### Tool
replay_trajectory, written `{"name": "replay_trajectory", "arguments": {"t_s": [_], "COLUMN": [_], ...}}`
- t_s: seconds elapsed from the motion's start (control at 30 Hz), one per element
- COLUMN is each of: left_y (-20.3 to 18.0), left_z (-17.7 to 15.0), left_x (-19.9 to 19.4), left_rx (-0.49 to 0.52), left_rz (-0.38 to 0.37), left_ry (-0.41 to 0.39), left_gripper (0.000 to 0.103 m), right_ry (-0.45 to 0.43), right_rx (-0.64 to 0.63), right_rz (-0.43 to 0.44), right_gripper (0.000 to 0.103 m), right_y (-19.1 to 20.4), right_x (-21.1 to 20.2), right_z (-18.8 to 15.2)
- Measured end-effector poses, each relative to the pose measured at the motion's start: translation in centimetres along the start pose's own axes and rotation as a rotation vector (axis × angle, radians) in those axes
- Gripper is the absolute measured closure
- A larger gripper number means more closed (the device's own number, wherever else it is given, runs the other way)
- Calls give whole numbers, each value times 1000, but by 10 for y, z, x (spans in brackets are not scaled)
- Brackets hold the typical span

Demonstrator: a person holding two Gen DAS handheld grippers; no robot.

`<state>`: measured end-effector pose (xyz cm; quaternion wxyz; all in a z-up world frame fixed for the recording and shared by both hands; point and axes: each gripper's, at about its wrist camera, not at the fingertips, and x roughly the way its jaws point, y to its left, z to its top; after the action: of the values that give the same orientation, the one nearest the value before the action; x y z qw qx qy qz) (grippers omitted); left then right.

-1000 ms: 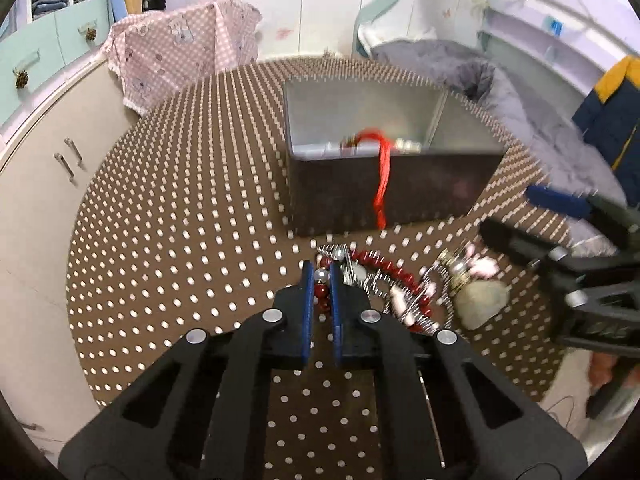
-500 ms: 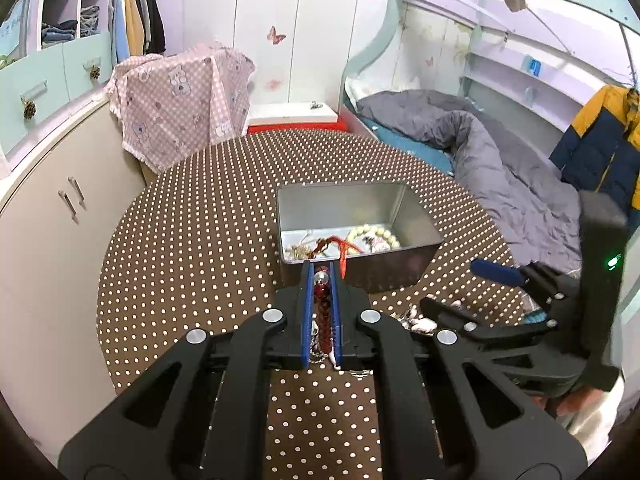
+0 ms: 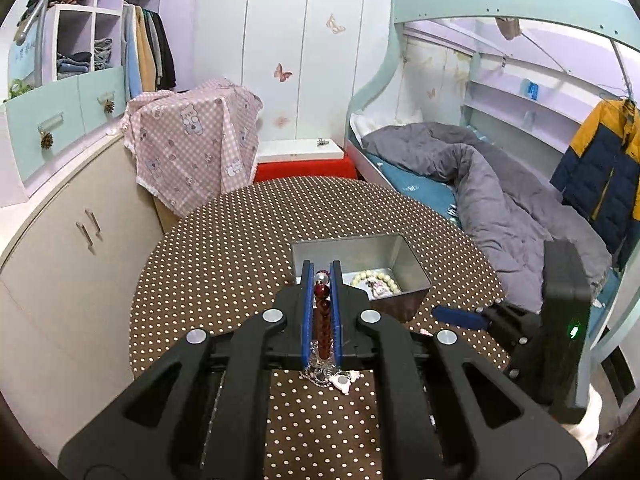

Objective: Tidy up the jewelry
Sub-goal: 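Lift the red bead bracelet with the left tool while the right grasps the silver chain necklace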

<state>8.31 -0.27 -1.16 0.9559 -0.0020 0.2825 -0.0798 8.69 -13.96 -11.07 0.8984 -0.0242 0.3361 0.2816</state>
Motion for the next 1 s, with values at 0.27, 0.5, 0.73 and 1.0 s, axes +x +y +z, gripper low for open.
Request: {"name": "replay_trajectory", "arguments": {"t_s": [0.27, 0.5, 0.73, 1.0], "left_y": [11, 24, 52, 82], "left_z": [4, -1, -21, -50], "left_x": [-11, -17, -6, 26], "left_rx": [-28, -46, -98, -182], "left_rz": [10, 30, 45, 25], "left_ry": [-29, -27, 29, 128], "left_gripper": [95, 95, 95, 95], "right_ry": [32, 111, 149, 196], "right_rx": [-28, -124, -101, -138], "right_rz": [107, 99, 16, -28], "right_gripper": [24, 37, 47, 79], "right_y": [20, 56, 52, 56], "right_x": [19, 61, 75, 86], "right_z": [3, 3, 7, 0]}}
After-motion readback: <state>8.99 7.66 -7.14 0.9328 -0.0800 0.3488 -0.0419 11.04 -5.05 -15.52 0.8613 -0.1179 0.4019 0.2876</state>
